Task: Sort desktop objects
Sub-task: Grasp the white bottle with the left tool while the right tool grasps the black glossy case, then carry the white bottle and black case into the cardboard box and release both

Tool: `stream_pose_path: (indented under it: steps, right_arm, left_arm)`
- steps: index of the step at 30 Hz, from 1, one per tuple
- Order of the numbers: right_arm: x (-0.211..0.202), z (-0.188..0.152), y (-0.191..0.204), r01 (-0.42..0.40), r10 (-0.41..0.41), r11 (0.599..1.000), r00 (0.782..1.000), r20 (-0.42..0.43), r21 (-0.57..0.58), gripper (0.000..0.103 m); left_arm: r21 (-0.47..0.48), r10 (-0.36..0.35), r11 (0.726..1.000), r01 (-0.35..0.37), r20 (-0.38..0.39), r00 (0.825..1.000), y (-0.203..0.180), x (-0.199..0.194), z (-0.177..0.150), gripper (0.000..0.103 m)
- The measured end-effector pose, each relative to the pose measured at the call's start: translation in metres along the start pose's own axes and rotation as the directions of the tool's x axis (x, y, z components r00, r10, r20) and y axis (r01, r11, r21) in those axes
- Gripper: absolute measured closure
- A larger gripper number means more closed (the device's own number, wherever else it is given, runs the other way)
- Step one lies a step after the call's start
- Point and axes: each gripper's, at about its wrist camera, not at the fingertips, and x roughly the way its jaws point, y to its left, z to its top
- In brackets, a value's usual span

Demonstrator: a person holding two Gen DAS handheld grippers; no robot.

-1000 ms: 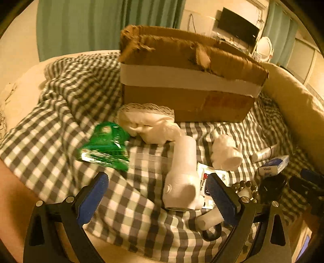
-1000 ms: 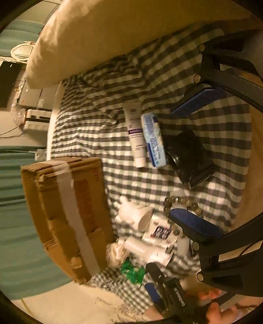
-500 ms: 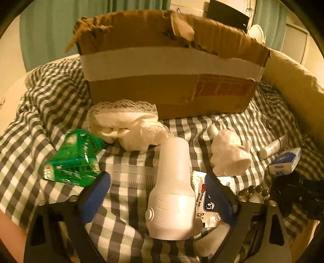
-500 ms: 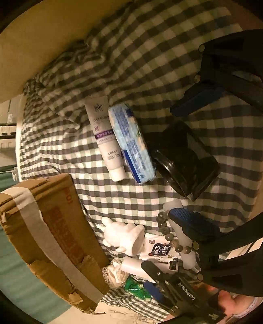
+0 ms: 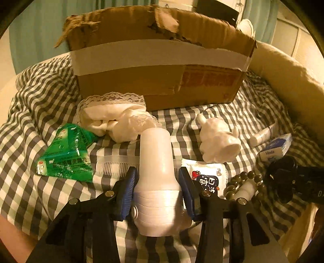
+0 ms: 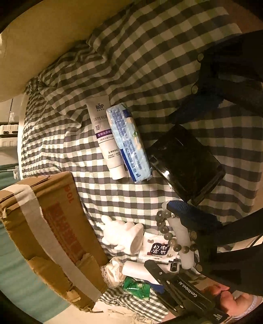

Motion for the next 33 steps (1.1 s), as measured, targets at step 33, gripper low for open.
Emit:
stream_pose_path:
  steps: [33]
  right_arm:
    - [-0.075, -0.001, 0.036, -0.088, 0.112, 0.988, 0.976, 0.189, -0.129, 0.026]
  left_arm:
    - [-0.016, -0.009, 1.0, 0.011, 0.09, 0.996, 0.016, -0.076, 0.011, 0.06]
